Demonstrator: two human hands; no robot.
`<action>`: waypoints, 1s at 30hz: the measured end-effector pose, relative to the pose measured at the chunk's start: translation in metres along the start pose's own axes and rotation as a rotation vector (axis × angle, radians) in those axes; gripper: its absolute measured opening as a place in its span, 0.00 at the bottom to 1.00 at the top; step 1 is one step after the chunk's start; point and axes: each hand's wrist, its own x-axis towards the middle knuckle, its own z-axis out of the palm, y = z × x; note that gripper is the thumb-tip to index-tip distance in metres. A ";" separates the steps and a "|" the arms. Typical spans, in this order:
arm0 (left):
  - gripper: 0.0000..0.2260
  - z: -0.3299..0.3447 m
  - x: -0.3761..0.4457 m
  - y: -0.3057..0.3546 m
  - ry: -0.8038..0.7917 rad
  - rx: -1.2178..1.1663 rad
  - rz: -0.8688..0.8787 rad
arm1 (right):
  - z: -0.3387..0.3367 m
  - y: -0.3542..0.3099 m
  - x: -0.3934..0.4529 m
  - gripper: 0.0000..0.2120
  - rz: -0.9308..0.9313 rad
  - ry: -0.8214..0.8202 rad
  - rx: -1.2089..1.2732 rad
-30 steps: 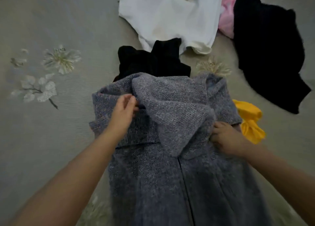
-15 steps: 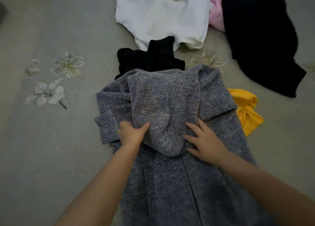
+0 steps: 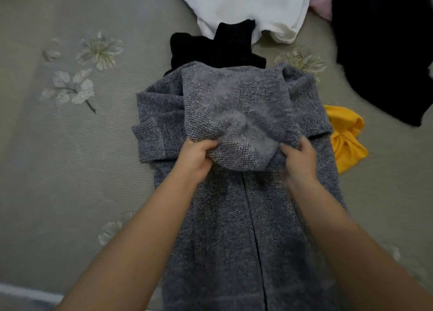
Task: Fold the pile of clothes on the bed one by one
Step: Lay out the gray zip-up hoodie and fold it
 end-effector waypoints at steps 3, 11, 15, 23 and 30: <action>0.16 -0.014 -0.005 -0.001 -0.174 -0.183 0.030 | -0.014 -0.011 0.006 0.21 -0.016 -0.089 0.490; 0.21 -0.033 -0.002 -0.075 0.455 1.187 0.480 | -0.041 0.039 0.002 0.27 -0.438 0.045 -1.071; 0.23 -0.025 -0.004 -0.086 -0.275 1.967 0.878 | -0.045 0.052 -0.006 0.29 -0.719 -0.438 -1.647; 0.30 -0.031 -0.020 -0.128 -0.286 1.866 0.564 | -0.105 0.056 -0.024 0.22 -0.557 -0.609 -1.449; 0.36 -0.083 -0.126 -0.228 -0.504 1.978 0.733 | -0.247 0.116 -0.083 0.33 -0.179 -0.174 -1.546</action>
